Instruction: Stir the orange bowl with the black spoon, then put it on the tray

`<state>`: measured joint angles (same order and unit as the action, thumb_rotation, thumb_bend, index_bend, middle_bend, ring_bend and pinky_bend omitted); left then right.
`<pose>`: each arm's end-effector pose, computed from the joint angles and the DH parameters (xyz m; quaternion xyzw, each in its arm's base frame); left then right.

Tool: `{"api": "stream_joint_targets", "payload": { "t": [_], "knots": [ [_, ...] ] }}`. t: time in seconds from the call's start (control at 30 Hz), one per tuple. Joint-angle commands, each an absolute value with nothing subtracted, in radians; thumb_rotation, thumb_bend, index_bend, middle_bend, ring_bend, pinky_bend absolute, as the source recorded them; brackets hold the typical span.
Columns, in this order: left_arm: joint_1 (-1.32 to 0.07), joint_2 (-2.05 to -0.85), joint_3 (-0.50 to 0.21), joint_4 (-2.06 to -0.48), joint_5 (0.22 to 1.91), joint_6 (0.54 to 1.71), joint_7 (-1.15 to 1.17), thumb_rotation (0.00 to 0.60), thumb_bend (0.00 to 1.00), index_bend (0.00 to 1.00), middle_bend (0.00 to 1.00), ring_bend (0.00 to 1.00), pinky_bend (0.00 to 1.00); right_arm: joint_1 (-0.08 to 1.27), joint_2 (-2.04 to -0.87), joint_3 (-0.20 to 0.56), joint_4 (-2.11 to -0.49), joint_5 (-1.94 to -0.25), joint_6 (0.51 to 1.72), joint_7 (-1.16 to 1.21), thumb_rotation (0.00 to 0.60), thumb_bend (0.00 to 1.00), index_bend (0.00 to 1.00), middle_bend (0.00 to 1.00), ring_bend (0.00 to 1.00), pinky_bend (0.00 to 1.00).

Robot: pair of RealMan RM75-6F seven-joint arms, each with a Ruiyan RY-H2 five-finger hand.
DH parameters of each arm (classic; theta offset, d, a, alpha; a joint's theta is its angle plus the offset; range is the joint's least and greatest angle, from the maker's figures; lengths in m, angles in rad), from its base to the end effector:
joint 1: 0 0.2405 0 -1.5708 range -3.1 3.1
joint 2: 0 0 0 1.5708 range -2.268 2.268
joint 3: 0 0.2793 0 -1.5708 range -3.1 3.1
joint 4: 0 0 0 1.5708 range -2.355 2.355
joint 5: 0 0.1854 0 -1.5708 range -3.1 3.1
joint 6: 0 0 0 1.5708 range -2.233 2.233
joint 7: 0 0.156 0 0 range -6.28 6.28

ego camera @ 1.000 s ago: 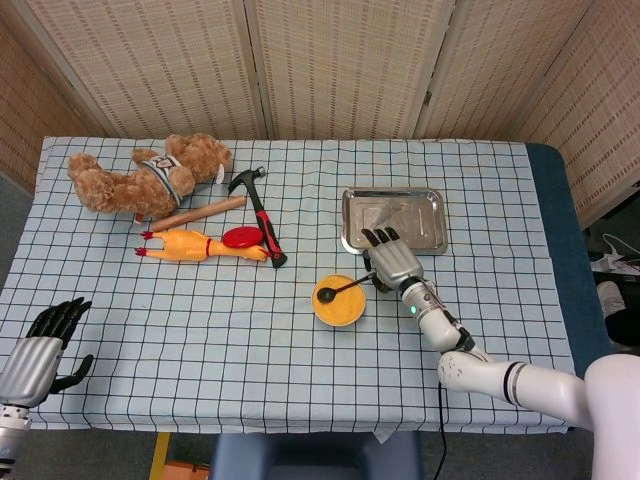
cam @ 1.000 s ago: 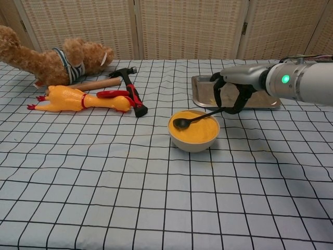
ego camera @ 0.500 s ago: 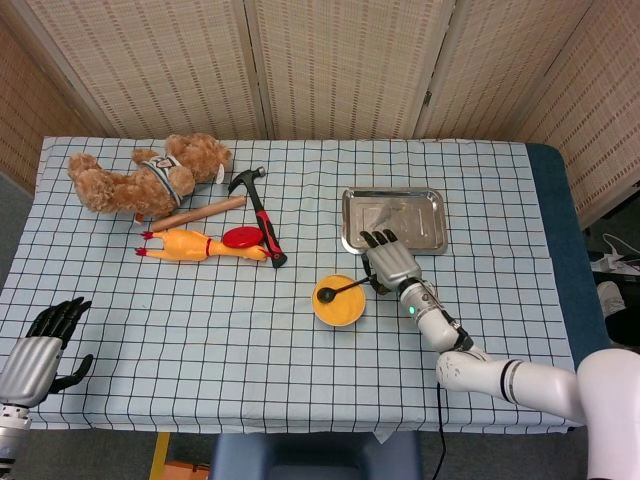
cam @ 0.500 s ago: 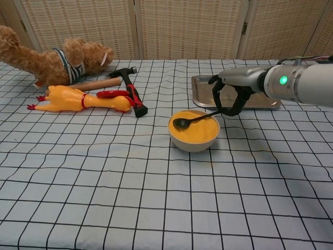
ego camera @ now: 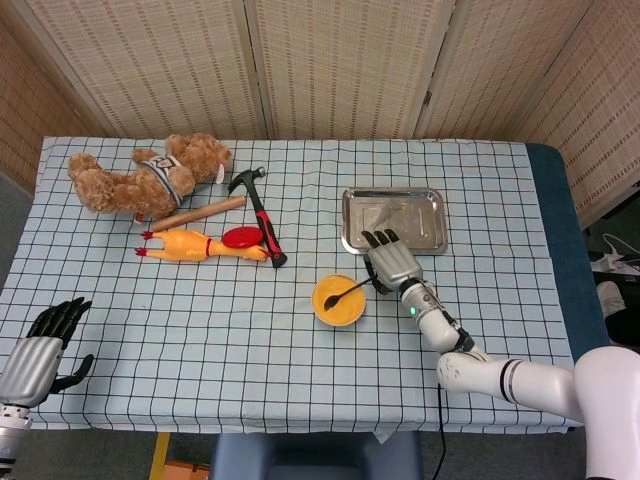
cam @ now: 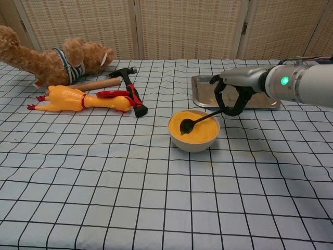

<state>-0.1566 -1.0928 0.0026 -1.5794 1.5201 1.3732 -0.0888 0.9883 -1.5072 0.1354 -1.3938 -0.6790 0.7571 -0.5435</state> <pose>-0.3248 0.2054 0.1795 -0.6347 -0.4178 -0.3683 0.5356 -0.1495 -0.4167 -0.0004 0.7799 -0.3863 0.2432 0.4284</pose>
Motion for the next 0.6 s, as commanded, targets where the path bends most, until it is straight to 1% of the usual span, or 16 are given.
{"api": "stream_joint_targets", "payload": {
  "t": [0.03, 0.27, 0.33, 0.4, 0.43, 0.5, 0.6],
  "knots": [
    [-0.157, -1.091, 0.003, -1.581, 1.522, 1.374, -0.089, 0.600, 0.42, 0.00, 0.00, 0.00, 0.08, 0.989, -1.508, 0.132, -1.396, -0.682, 0.762, -0.540, 0.600, 0.32, 0.59, 0.00, 0.00, 0.00],
    [-0.157, -1.090, 0.006, -1.583, 1.525, 1.375, -0.086, 0.600, 0.42, 0.00, 0.00, 0.00, 0.08, 0.987, -1.511, 0.124, -1.397, -0.700, 0.774, -0.527, 0.600, 0.32, 0.63, 0.00, 0.00, 0.00],
    [-0.157, -1.090, 0.006, -1.581, 1.526, 1.374, -0.088, 0.600, 0.42, 0.00, 0.00, 0.00, 0.08, 0.987, -1.511, 0.123, -1.398, -0.705, 0.775, -0.523, 0.600, 0.34, 0.63, 0.00, 0.00, 0.00],
    [-0.157, -1.089, 0.006, -1.581, 1.527, 1.375, -0.089, 0.600, 0.42, 0.00, 0.00, 0.00, 0.08, 0.985, -1.511, 0.121, -1.399, -0.715, 0.779, -0.519, 0.600, 0.40, 0.64, 0.01, 0.00, 0.00],
    [-0.157, -1.090, 0.006, -1.580, 1.527, 1.375, -0.089, 0.600, 0.42, 0.00, 0.00, 0.00, 0.08, 0.984, -1.511, 0.120, -1.401, -0.722, 0.782, -0.516, 0.600, 0.46, 0.65, 0.01, 0.00, 0.00],
    [-0.157, -1.090, 0.006, -1.580, 1.528, 1.376, -0.090, 0.600, 0.42, 0.00, 0.00, 0.00, 0.08, 0.979, -1.510, 0.117, -1.404, -0.742, 0.788, -0.508, 0.600, 0.56, 0.66, 0.01, 0.00, 0.00],
    [-0.156, -1.089, 0.006, -1.580, 1.530, 1.378, -0.090, 0.600, 0.42, 0.00, 0.00, 0.00, 0.08, 0.967, -1.504, 0.120, -1.413, -0.785, 0.803, -0.481, 0.600, 0.62, 0.67, 0.02, 0.00, 0.00]
  ]
}}
